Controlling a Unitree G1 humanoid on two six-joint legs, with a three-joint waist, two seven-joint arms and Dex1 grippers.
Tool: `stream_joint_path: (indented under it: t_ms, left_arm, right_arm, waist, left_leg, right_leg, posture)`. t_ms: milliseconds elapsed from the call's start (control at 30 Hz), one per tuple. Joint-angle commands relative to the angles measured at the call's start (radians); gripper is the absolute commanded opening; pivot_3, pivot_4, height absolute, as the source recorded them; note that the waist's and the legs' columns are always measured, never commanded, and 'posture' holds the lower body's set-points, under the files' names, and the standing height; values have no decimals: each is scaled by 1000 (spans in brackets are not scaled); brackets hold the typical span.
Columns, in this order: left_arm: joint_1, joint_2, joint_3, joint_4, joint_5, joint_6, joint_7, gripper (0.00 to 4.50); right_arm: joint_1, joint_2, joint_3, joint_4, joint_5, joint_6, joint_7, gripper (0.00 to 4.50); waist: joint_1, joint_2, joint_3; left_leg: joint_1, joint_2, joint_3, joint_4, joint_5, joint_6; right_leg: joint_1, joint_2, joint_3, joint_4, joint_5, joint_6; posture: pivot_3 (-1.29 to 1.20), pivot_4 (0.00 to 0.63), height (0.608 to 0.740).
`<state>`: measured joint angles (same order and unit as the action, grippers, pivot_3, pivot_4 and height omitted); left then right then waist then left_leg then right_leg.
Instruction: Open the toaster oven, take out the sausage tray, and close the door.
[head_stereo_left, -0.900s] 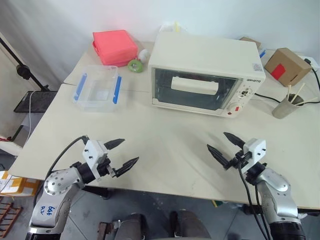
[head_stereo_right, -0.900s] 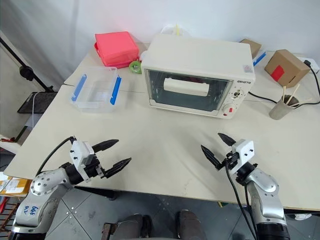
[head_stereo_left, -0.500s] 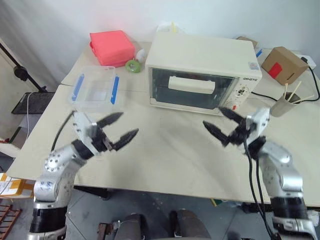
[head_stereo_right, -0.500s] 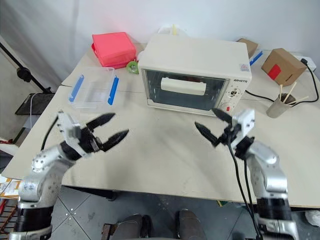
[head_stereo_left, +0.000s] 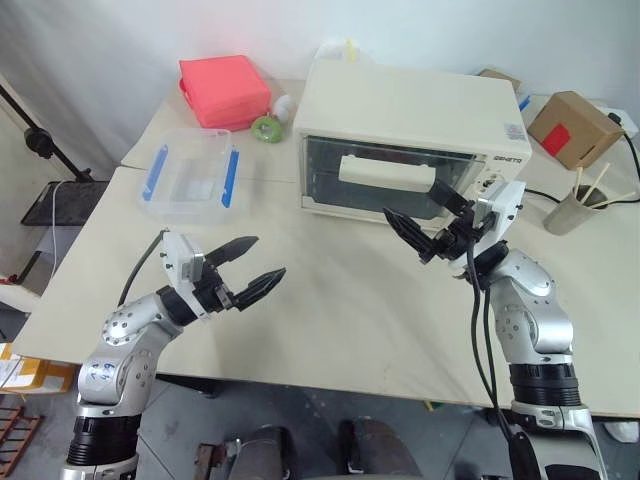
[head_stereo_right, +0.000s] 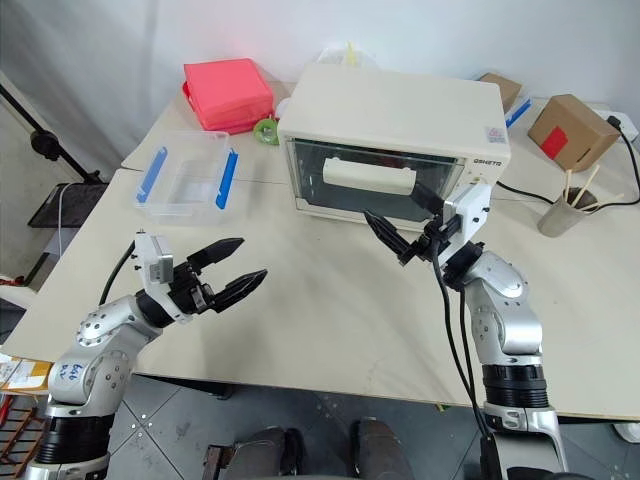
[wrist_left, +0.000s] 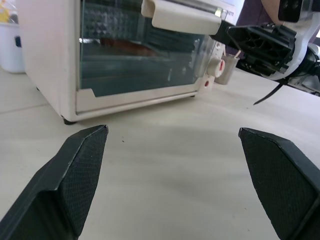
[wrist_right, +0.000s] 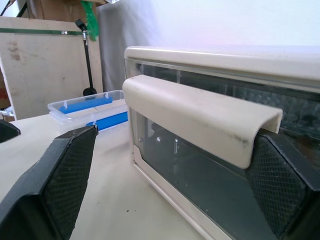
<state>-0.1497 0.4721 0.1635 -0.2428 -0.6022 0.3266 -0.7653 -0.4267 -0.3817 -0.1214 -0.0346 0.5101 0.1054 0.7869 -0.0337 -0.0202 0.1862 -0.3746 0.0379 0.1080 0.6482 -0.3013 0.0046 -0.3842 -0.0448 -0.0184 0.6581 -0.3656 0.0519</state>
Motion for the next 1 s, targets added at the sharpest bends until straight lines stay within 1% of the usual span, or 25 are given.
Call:
stream_joint_path:
  t_ms: [33,133,200,300,467,533,700,733,800,867,1000]
  left_arm:
    - [6,-7,4,-25,-13,0,2,4442]
    - [-29,-26,20,7,-31,6,22,4442]
    - [-69,-49,31,42,-11,-18,55,4442]
    - [-140,-88,27,105,6,-37,89,3896]
    - [-360,-188,25,301,54,-85,191,2374]
    - [-491,-232,10,439,94,-135,212,1716]
    - [-628,-284,-11,627,171,-228,219,116]
    - [-645,-290,-17,657,182,-241,214,47]
    - [-665,-291,-34,707,210,-266,198,47]
    - [-666,-283,-68,719,220,-266,123,47]
    - [-650,-259,-74,722,195,-223,19,47]
  right_arm:
    - [27,-21,34,-75,-33,-63,57,4500]
    - [80,-72,81,-82,-122,-152,122,4500]
    - [103,-96,98,-75,-161,-204,147,4500]
    - [108,-108,114,-65,-185,-243,166,4500]
    - [104,-112,146,-36,-227,-301,184,4500]
    - [100,-110,151,-21,-240,-323,180,4500]
    - [101,-112,154,-13,-248,-338,168,4500]
    - [104,-113,152,-14,-250,-339,165,4500]
    - [109,-113,149,-16,-251,-339,155,4500]
    - [129,-117,138,-25,-256,-341,139,4500]
    - [190,-130,110,-56,-269,-349,102,4500]
  waist:
    - [0,0,0]
    - [0,0,0]
    - [1,0,0]
    - [0,0,0]
    - [4,-1,0]
    - [5,-1,1]
    - [2,-2,1]
    - [2,-2,1]
    - [4,-2,1]
    - [6,-2,1]
    - [10,-3,1]
  left_leg:
    - [0,0,0,0,0,0]
    - [1,0,0,0,0,0]
    - [1,0,0,0,0,0]
    - [2,0,1,0,2,0]
    - [3,0,2,0,2,-1]
    - [3,0,2,1,3,-1]
    - [2,0,7,1,3,-1]
    - [2,1,7,1,3,-1]
    - [1,1,8,1,3,-1]
    - [1,1,9,1,3,-2]
    - [0,1,9,3,3,-2]
  right_leg:
    - [0,0,0,0,0,0]
    - [0,0,0,0,0,0]
    - [0,0,0,0,0,0]
    - [0,0,1,1,0,0]
    - [0,1,1,1,0,0]
    - [0,1,1,2,0,0]
    - [-2,1,2,3,0,0]
    - [-3,1,2,3,0,0]
    - [-6,1,2,4,0,0]
    - [-7,1,2,5,0,0]
    - [-7,1,2,5,0,0]
  posture:
    - [0,150,740]
    - [0,150,740]
    - [0,150,740]
    - [0,150,740]
    - [0,150,740]
    - [0,150,740]
    - [0,150,740]
    - [0,150,740]
    - [0,150,740]
    - [0,150,740]
    - [0,150,740]
